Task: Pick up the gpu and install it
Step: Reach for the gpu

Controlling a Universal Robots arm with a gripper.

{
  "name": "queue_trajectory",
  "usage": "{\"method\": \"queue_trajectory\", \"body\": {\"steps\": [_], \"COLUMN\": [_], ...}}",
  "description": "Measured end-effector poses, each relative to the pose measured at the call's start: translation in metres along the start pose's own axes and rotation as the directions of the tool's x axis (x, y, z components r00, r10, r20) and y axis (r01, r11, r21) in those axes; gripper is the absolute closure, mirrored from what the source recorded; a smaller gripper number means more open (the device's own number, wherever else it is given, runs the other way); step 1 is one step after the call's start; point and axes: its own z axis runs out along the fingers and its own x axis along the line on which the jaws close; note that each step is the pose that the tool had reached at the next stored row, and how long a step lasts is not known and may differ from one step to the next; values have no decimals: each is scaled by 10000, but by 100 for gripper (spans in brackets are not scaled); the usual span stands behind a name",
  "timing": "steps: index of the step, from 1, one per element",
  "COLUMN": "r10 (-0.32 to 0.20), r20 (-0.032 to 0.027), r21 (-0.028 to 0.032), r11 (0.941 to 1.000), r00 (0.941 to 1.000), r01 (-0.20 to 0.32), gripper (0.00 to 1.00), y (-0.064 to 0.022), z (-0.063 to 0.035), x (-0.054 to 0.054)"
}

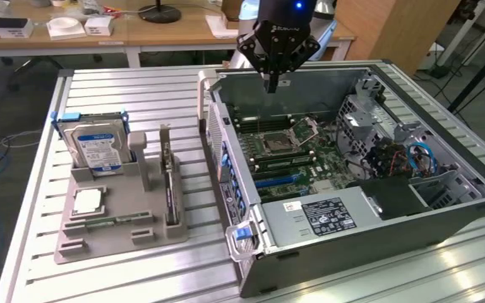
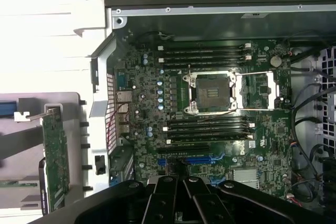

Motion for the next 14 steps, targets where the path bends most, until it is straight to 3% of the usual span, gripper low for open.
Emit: {"method": "queue_trajectory", "body": {"steps": [14], "r10": [1], "r20": [0], "r21": [-1], "r11": [10000], "r00": [10000], "r01": [-1], "gripper": [89], "y": [-17], "z": [0], "x": [230]}}
